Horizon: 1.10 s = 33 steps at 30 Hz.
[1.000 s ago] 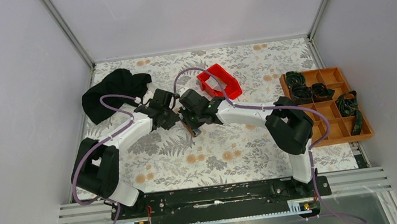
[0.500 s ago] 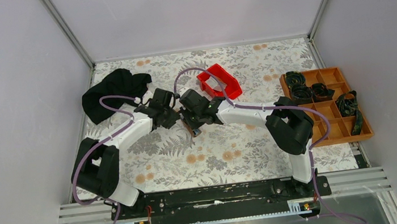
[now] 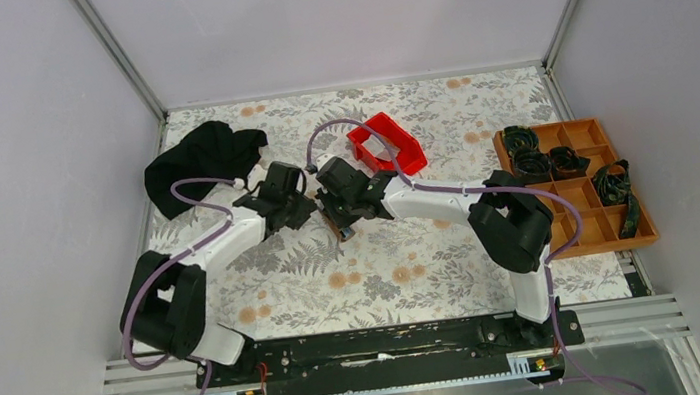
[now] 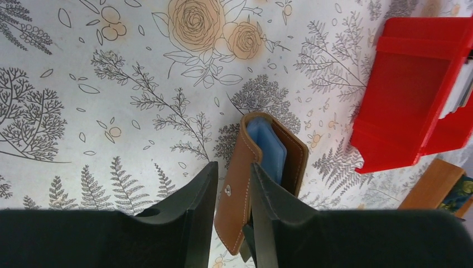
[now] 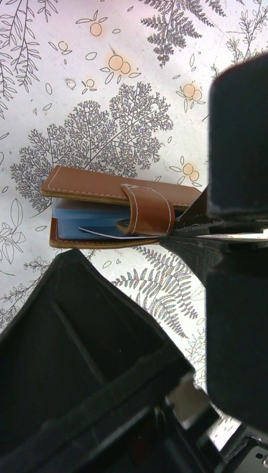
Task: Put the credit cards into the card holder
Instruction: Open the card holder at the center of the board.
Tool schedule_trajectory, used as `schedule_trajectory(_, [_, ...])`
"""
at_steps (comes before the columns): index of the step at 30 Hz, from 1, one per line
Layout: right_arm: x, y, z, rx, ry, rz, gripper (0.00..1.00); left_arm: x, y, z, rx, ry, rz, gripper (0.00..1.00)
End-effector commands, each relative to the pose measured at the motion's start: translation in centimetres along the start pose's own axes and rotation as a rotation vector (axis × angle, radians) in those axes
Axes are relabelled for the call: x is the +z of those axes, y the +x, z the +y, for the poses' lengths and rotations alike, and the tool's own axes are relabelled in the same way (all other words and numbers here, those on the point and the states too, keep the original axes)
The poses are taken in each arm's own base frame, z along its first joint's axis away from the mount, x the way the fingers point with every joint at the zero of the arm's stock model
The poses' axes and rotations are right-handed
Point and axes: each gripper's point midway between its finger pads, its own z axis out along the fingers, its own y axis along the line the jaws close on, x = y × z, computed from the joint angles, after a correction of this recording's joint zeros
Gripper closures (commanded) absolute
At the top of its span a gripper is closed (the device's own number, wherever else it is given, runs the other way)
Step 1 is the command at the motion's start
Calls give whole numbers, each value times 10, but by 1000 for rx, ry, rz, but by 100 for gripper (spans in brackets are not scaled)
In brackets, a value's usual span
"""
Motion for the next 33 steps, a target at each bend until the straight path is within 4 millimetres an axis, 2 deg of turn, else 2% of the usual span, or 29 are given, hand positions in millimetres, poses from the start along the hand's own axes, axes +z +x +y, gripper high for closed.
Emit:
schedule_trajectory(1, [1, 36, -7, -1, 28, 123, 100, -13, -12, -17, -51, 96, -50, 65])
schedule_trajectory(7, [2, 34, -8, 5, 26, 124, 100, -18, -11, -17, -63, 128, -54, 65])
schedule_trajectory(33, [3, 33, -7, 1, 24, 133, 100, 15, -4, -13, -15, 88, -37, 65])
